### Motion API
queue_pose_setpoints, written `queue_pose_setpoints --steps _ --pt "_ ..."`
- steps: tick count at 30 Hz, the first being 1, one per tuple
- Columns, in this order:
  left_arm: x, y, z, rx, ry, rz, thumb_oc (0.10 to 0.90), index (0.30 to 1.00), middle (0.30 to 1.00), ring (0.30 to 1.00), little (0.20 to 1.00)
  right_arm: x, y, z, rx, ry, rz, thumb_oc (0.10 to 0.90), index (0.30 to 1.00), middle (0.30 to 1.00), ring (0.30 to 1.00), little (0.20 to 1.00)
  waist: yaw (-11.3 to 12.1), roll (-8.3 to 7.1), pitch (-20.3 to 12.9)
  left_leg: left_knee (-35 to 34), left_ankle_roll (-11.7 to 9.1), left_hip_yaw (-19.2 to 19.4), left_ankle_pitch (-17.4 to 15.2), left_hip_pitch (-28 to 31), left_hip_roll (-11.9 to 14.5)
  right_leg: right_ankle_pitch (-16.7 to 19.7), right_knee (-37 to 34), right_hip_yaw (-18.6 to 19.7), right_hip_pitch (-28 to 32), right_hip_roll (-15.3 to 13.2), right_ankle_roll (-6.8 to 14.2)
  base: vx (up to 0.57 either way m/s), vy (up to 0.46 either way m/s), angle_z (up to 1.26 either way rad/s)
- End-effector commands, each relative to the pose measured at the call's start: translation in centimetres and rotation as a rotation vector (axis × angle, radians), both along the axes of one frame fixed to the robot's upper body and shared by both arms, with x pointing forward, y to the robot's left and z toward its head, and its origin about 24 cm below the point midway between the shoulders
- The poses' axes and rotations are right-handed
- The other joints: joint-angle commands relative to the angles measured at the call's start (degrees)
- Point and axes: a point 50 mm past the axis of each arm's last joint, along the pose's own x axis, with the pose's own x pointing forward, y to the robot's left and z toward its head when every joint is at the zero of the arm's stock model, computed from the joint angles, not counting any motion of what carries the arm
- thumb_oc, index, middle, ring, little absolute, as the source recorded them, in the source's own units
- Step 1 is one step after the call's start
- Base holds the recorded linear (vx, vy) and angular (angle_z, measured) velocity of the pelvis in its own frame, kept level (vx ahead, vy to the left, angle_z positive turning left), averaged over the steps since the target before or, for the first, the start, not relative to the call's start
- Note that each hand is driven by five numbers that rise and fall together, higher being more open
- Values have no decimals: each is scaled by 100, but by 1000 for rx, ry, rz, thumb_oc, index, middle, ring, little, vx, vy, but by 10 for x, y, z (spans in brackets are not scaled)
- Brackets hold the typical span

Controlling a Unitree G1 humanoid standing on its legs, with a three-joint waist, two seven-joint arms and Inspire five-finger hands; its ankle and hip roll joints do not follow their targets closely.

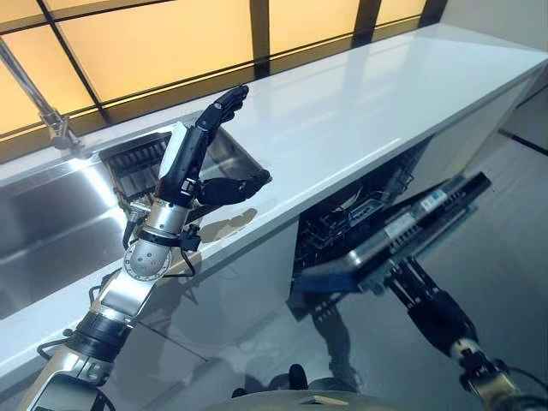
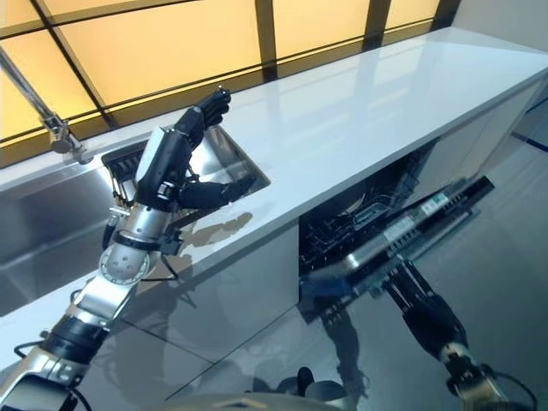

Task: Pick up plates and place into dishwasher.

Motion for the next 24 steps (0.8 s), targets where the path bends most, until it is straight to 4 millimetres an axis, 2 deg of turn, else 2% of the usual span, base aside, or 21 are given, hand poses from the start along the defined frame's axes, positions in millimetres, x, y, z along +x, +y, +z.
queue_pose_setpoints --steps 1,10,15,20,24 --pt "10 2 50 -86 -245 -24 800 900 900 900 900 67 17 61 26 -381 118 800 900 900 900 900 269 -77 -227 42 479 286 -987 260 -426 -761 63 273 479 223 177 16 1 31" --pt "10 2 51 -92 -249 -28 800 900 900 900 900 56 6 50 2 -332 66 800 900 900 900 900 233 -80 -244 42 477 318 -992 284 -422 -761 63 267 499 216 200 7 4 20" --pt "10 3 52 -95 -250 -14 800 900 900 900 900 43 -7 34 -142 -174 45 800 900 900 900 900 185 -80 -258 42 467 362 -989 294 -412 -762 63 282 500 211 210 0 0 0" --pt "6 4 52 -92 -267 4 800 900 900 900 900 15 -6 6 -330 11 203 800 900 900 900 900 105 -116 -203 42 462 411 -957 291 -397 -742 63 327 484 218 208 -7 8 -6" --pt "3 4 54 -103 -279 -8 800 900 900 900 900 -11 7 -17 -356 138 400 800 900 900 900 900 73 -158 -169 42 461 430 -958 299 -392 -753 63 333 491 225 210 -3 1 -1"
